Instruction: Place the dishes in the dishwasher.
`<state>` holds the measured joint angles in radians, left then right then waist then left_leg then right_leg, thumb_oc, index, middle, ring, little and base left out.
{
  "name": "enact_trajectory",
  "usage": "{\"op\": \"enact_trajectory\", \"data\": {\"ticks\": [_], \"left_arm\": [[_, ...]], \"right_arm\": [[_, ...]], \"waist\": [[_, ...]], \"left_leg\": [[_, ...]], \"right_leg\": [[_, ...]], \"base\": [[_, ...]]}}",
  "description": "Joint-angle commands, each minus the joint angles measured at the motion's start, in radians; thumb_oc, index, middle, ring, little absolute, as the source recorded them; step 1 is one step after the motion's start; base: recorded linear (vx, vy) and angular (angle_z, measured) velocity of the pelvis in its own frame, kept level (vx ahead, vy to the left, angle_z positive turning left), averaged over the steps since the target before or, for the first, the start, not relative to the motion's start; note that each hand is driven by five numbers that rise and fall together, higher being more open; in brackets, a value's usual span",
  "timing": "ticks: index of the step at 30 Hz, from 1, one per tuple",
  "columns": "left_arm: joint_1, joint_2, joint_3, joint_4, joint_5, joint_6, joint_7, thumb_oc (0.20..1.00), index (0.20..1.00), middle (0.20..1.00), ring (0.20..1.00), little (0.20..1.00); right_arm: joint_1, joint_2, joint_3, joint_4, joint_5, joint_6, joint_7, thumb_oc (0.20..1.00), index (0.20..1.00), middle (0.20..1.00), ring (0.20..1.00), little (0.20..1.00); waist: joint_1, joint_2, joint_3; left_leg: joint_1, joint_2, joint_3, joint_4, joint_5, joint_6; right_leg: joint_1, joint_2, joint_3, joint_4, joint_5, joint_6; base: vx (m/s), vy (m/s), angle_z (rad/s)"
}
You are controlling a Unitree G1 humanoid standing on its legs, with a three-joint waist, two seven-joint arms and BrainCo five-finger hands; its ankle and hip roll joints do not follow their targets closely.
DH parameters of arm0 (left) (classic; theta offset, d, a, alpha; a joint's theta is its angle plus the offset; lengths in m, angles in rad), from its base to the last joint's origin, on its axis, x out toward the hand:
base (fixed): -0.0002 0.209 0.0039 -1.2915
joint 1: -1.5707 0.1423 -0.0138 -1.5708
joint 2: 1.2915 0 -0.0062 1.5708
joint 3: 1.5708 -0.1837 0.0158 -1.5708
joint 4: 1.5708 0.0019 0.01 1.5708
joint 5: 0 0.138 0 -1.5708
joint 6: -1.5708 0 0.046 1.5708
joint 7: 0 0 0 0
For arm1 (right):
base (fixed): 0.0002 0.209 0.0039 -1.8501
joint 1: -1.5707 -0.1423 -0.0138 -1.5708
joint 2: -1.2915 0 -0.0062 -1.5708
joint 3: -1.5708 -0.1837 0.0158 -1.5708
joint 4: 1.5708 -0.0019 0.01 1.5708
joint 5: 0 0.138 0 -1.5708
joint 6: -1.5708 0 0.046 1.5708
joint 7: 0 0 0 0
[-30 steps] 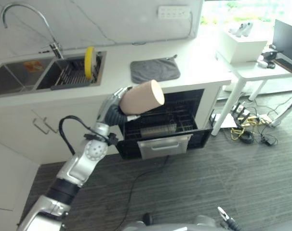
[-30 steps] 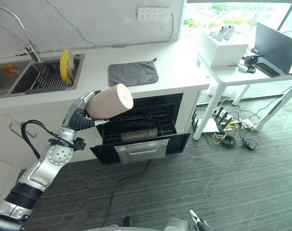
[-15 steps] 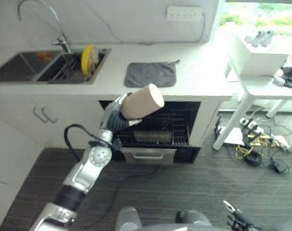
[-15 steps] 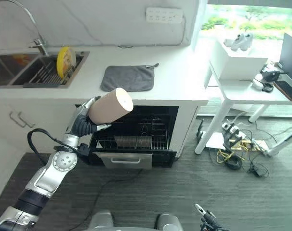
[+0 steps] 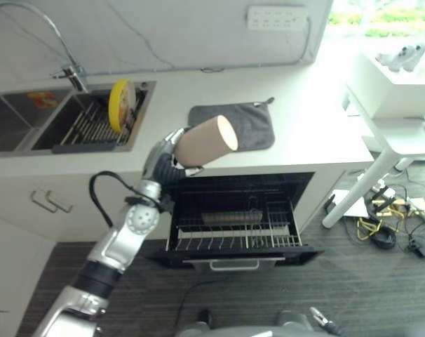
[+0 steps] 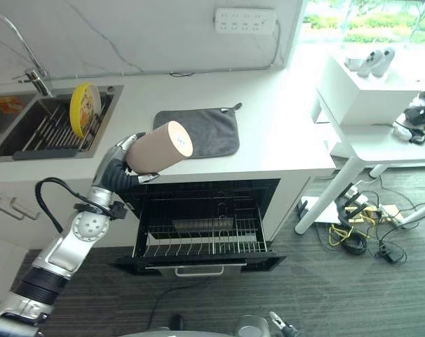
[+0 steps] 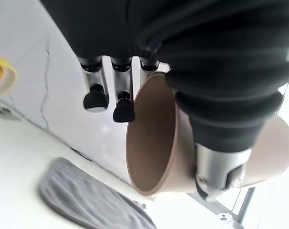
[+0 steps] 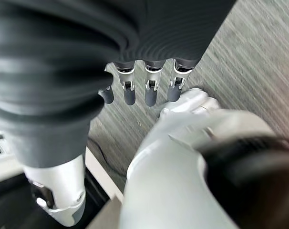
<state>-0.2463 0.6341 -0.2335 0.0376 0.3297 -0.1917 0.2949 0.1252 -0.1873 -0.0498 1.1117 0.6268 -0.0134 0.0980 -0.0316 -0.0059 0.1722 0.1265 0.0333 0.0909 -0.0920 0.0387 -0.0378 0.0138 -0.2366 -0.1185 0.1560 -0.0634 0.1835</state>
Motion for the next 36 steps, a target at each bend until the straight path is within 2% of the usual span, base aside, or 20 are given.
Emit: {"op": "enact_trajectory", "data": {"ticks": [1,5,7,8,9,10,11,16,20,23,24,26,28,29,32,36], "left_arm": [[-0.041,0.001,0.048,-0.075,-0.043,-0.047,0.001,0.2,0.2,0.2,0.2,0.2],[-0.054,0.002,0.042,-0.076,-0.048,-0.058,-0.019,0.2,0.2,0.2,0.2,0.2],[-0.052,0.002,0.04,-0.072,-0.032,-0.064,-0.016,0.2,0.2,0.2,0.2,0.2],[-0.05,0.009,0.044,-0.073,-0.022,-0.057,-0.003,0.2,0.2,0.2,0.2,0.2],[-0.044,0.019,0.068,-0.098,-0.015,-0.026,0.006,0.2,0.2,0.2,0.2,0.2],[-0.041,0.022,0.076,-0.104,-0.015,-0.019,0.005,0.2,0.2,0.2,0.2,0.2],[-0.025,0.018,0.092,-0.119,-0.027,-0.02,0.01,0.2,0.2,0.2,0.2,0.2],[0.011,-0.007,0.091,-0.13,-0.008,-0.029,0.029,0.2,0.2,0.2,0.2,0.2],[0.023,-0.008,0.091,-0.127,-0.008,-0.035,0.049,0.2,0.2,0.2,0.2,0.2],[0.026,-0.011,0.086,-0.103,-0.031,-0.038,0.08,0.2,0.2,0.2,0.2,0.2],[0.031,-0.015,0.088,-0.097,-0.049,-0.036,0.097,0.2,0.2,0.2,0.2,0.2],[0.04,-0.029,0.095,-0.086,-0.129,-0.033,0.113,0.2,0.2,0.2,0.2,0.2],[0.049,-0.056,0.103,-0.07,-0.211,-0.019,0.127,0.2,0.2,0.2,0.2,0.2],[0.058,-0.082,0.112,-0.038,-0.281,-0.027,0.134,0.2,0.2,0.2,0.2,0.2],[0.08,-0.123,0.136,0.022,-0.404,-0.078,0.135,0.2,0.2,0.2,0.2,0.2],[0.094,-0.166,0.153,0.076,-0.485,-0.128,0.138,0.2,0.2,0.2,0.2,0.2]], "right_arm": [[0.017,-0.054,0.009,-0.041,0.003,-0.02,-0.027,1.0,1.0,1.0,1.0,1.0],[0.019,-0.048,0.008,-0.05,0.035,-0.023,-0.029,1.0,1.0,1.0,1.0,1.0],[0.019,-0.038,0.01,-0.059,0.028,-0.016,-0.027,1.0,1.0,1.0,1.0,1.0],[0.008,-0.035,0.023,-0.057,0.007,-0.003,-0.021,1.0,1.0,1.0,1.0,1.0],[-0.009,-0.038,0.038,-0.047,-0.033,0.01,-0.008,1.0,1.0,1.0,1.0,1.0],[-0.014,-0.04,0.041,-0.046,-0.046,0.013,-0.007,1.0,1.0,1.0,1.0,1.0],[-0.04,-0.05,0.05,-0.05,-0.023,0.0,-0.037,1.0,1.0,1.0,1.0,1.0],[-0.035,-0.06,0.039,-0.062,-0.017,-0.004,-0.054,1.0,1.0,1.0,1.0,1.0],[-0.03,-0.06,0.024,-0.049,0.019,-0.03,-0.05,1.0,1.0,1.0,1.0,1.0],[-0.029,-0.055,0.004,-0.051,0.061,-0.095,-0.073,1.0,1.0,1.0,1.0,1.0],[-0.026,-0.055,-0.011,-0.073,0.105,-0.139,-0.094,1.0,1.0,1.0,1.0,1.0],[-0.019,-0.063,-0.037,-0.138,0.154,-0.194,-0.117,1.0,1.0,1.0,1.0,1.0],[-0.013,-0.076,-0.047,-0.233,0.081,-0.24,-0.15,1.0,1.0,1.0,1.0,1.0],[-0.006,-0.092,-0.038,-0.345,-0.033,-0.299,-0.183,1.0,1.0,1.0,1.0,1.0],[0.014,-0.114,-0.048,-0.557,-0.065,-0.361,-0.23,1.0,1.0,1.0,1.0,1.0],[0.025,-0.115,-0.085,-0.709,-0.044,-0.439,-0.229,1.0,1.0,1.0,1.0,1.0]], "waist": [[0.0,0.025,-0.033],[0.011,0.009,-0.035],[0.009,0.009,-0.03],[0.02,0.006,-0.024],[0.029,-0.004,-0.01],[0.031,-0.006,-0.006],[0.047,-0.006,-0.01],[0.042,-0.006,-0.029],[0.037,-0.003,-0.042],[0.031,-0.001,-0.049],[0.025,0.0,-0.051],[0.016,-0.001,-0.052],[0.007,-0.005,-0.052],[-0.003,-0.01,-0.05],[-0.024,-0.023,-0.045],[-0.042,-0.032,-0.042]], "left_leg": [[-0.047,0.052,-0.015,0.043,-0.093,-0.001],[-0.049,0.023,-0.012,0.029,-0.1,0.027],[-0.04,0.011,-0.018,0.016,-0.107,0.045],[-0.036,0.019,0.004,0.008,-0.101,0.033],[-0.016,0.033,0.049,0.012,-0.121,0.013],[-0.012,0.038,0.062,0.012,-0.125,0.01],[-0.014,0.08,0.116,0.005,-0.115,-0.009],[-0.01,0.092,0.128,0.005,-0.106,-0.026],[-0.001,0.099,0.138,0.005,-0.105,-0.044],[0.01,0.096,0.137,0.005,-0.112,-0.047],[0.016,0.095,0.138,0.005,-0.116,-0.045],[0.026,0.093,0.139,0.005,-0.12,-0.043],[0.033,0.091,0.14,0.005,-0.123,-0.04],[0.039,0.088,0.14,0.005,-0.125,-0.037],[0.048,0.088,0.148,0.007,-0.126,-0.03],[0.058,0.088,0.159,0.018,-0.131,-0.026]], "right_leg": [[0.047,-0.008,0.023,0.049,-0.055,0.047],[0.037,-0.017,0.026,0.085,-0.022,0.06],[-0.008,-0.004,0.033,0.171,0.002,0.059],[-0.027,-0.015,-0.005,0.116,0.009,0.056],[-0.056,-0.044,-0.078,0.031,0.074,0.074],[-0.061,-0.054,-0.089,0.028,0.09,0.076],[-0.019,-0.043,-0.13,-0.066,0.07,0.078],[0.039,-0.026,-0.141,-0.126,0.053,0.063],[0.074,-0.021,-0.154,-0.186,0.072,0.063],[0.082,-0.021,-0.148,-0.194,0.077,0.066],[0.081,-0.022,-0.145,-0.191,0.076,0.066],[0.081,-0.022,-0.138,-0.188,0.076,0.065],[0.082,-0.023,-0.133,-0.187,0.076,0.063],[0.078,-0.024,-0.128,-0.183,0.078,0.062],[0.065,-0.026,-0.115,-0.171,0.08,0.063],[0.058,-0.025,-0.104,-0.16,0.078,0.063]], "base": [[-0.01,0.179,-0.15],[-0.03,0.109,-0.01],[-0.06,0.043,-0.11],[-0.07,-0.115,-0.24],[-0.06,-0.158,-0.98],[-0.1,-0.354,-1.03],[-0.07,-0.275,-0.92],[0.01,-0.072,-0.03],[0.01,-0.007,0.02],[0.0,0.0,-0.02],[0.0,0.001,-0.07],[-0.01,-0.007,-0.07],[-0.02,-0.032,-0.09],[-0.04,-0.061,-0.1],[-0.05,-0.065,-0.1],[-0.04,-0.048,-0.11]]}}
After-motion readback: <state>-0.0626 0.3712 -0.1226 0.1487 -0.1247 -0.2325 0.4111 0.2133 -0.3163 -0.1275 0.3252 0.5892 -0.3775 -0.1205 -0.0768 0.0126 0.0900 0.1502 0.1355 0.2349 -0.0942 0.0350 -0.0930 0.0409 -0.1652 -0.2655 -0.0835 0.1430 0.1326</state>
